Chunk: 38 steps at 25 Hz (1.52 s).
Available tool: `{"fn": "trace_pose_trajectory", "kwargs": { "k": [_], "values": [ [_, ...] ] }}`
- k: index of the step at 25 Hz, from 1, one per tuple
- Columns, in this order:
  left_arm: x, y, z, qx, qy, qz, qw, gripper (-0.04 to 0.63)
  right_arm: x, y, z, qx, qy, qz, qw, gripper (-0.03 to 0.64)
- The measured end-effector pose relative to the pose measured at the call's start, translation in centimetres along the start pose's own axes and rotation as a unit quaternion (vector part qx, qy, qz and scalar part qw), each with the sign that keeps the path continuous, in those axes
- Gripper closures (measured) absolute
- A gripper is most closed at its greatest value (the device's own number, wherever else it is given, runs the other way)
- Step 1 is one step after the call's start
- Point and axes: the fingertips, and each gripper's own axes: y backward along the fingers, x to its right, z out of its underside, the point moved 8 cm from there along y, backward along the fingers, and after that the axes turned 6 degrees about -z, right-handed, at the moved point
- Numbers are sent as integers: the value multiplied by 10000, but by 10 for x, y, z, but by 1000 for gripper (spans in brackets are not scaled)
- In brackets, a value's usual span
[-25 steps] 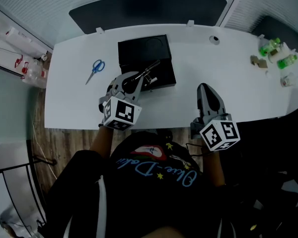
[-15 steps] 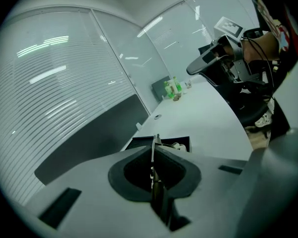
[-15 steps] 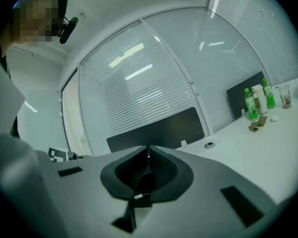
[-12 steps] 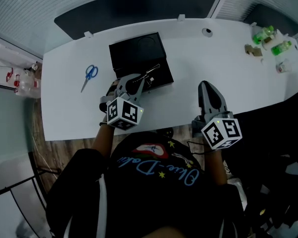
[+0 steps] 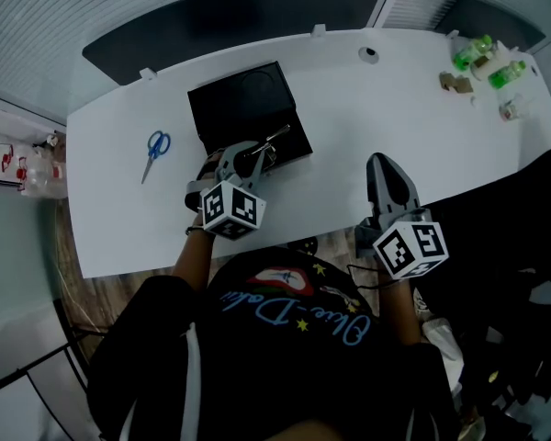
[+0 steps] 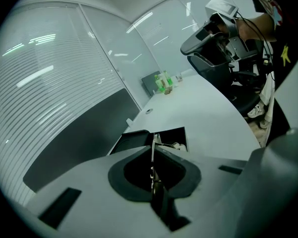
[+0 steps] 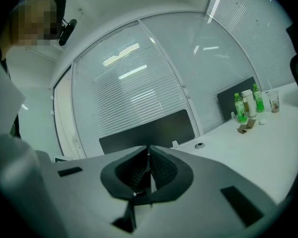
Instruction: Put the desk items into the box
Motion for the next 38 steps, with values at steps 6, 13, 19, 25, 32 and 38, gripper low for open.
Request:
{"fn": "trace_pose_trajectory", "kwargs": {
  "k": [6, 13, 19, 25, 32, 38],
  "values": [
    [-1, -11, 10, -120, -12, 72, 9999, 575, 0, 5, -3, 141, -21, 62, 9999, 595],
    [-3, -28, 15, -219, -181, 68, 9996, 575, 2, 6, -4, 95, 19, 206, 9997, 595],
    [-3, -40, 23, -344, -377, 61, 9987, 575, 4, 8, -4, 88, 18, 354, 9993, 595],
    [-1, -46, 30, -534, -522, 147, 9971, 575, 7, 12, -1, 80, -9, 473, 9989, 595],
    [-2, -55, 32, -585, -607, 127, 9964, 575, 9, 12, -2, 65, -29, 519, 9986, 597],
    [-1, -59, 37, -618, -648, 65, 9960, 575, 8, 11, -3, 64, -28, 520, 9986, 597]
  ]
}}
